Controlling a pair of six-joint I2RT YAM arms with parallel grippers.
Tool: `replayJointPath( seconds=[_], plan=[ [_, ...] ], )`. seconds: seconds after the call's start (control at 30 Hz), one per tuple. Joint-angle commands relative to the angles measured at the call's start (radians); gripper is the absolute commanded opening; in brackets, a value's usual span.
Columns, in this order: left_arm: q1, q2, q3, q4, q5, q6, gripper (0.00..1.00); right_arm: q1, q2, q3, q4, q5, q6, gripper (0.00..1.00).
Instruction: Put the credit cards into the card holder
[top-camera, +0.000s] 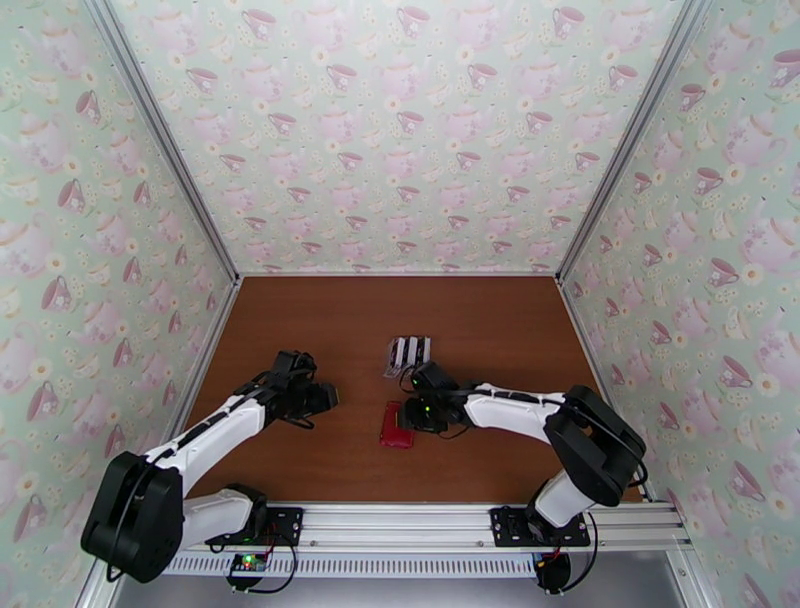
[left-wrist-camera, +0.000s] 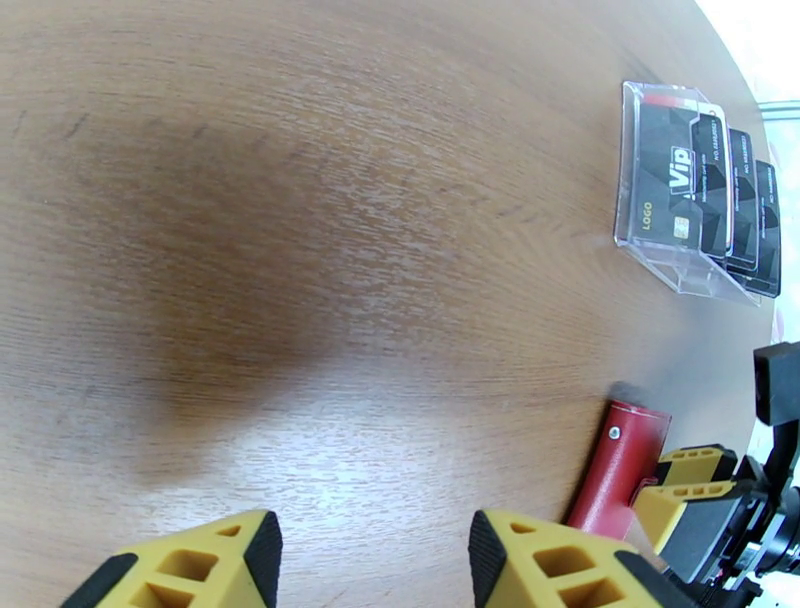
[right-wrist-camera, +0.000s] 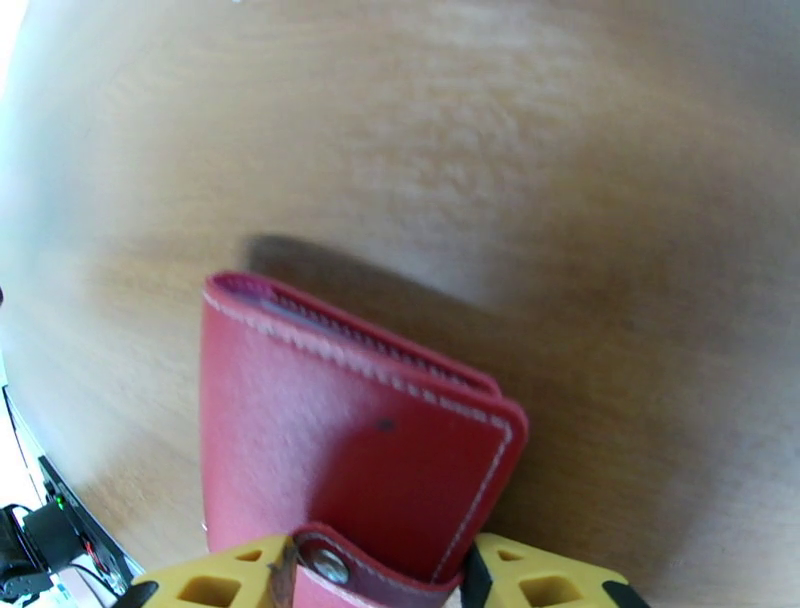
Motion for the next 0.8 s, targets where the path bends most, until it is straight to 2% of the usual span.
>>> replayJointPath(
  seconds=[0.0,0.17,0.3,0.47,0.53,0.67,0.77],
  plan=[
    [0.006,-0.001,0.006,-0.014,0.022,0.027,0.56,0.002,0.037,0.042,-0.003,0.008,-0.029,0.49],
    [0.011,-0.003,0.012,-0.024,0.023,0.034,0.56,0.002,0.065,0.079,-0.027,-0.001,-0.046,0.5],
    [0.016,-0.016,0.016,-0.035,0.02,0.039,0.57,0.002,0.031,0.078,-0.059,0.025,-0.047,0.51],
    [0.025,-0.039,0.023,-0.04,0.007,0.046,0.58,-0.009,-0.017,0.104,-0.126,0.093,-0.079,0.61],
    [0.032,-0.038,0.031,-0.044,0.003,0.053,0.63,-0.02,-0.028,0.109,-0.136,0.096,-0.091,0.64],
    [0.045,-0.032,0.062,-0.07,-0.012,0.064,0.74,-0.038,-0.079,0.098,-0.136,0.124,-0.109,0.74],
    [0.056,-0.043,0.075,-0.079,-0.019,0.07,0.91,-0.064,-0.127,0.099,-0.152,0.138,-0.135,0.82]
  ],
)
